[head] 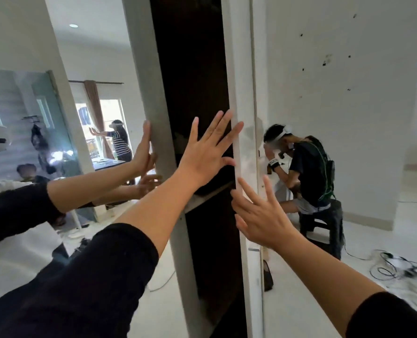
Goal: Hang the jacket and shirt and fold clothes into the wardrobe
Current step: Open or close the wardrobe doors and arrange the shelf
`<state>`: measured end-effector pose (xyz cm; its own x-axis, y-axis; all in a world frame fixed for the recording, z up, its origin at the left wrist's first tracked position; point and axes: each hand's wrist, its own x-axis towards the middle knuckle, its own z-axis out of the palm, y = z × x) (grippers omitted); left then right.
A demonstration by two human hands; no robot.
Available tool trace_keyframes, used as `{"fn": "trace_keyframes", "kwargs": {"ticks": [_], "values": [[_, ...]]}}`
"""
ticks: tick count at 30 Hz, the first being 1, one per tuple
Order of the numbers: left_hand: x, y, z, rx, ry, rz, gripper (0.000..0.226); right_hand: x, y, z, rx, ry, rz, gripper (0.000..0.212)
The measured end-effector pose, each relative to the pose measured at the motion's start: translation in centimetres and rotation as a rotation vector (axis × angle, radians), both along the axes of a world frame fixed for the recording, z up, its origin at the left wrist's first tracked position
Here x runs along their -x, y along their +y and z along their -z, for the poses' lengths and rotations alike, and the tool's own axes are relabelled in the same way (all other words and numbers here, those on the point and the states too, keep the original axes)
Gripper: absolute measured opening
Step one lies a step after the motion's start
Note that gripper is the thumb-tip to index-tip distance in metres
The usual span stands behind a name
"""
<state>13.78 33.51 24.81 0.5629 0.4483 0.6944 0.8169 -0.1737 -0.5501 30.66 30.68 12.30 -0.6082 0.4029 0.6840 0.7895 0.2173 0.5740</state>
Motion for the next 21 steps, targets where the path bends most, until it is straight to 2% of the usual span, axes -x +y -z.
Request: {"fn": "trace_keyframes", "kwargs": {"ticks": [8, 14, 21], "values": [[-9.5, -0.8, -0.6, 0.044, 0.028, 0.116, 0.078, -8.2, -2.2, -0.3, -0.041, 0.043, 0.152, 0.050], [-17.0, 0.3, -0.7, 0.046, 0.035, 0.175, 0.077, -15.4, -1.8, -0.7, 0.080, 0.039, 0.270, 0.052], [-24.9, 4.1, -0.9, 0.009, 0.048, 0.176, 0.067, -24.2, 0.6, -0.9, 0.146, 0.022, 0.282, 0.054]]}}
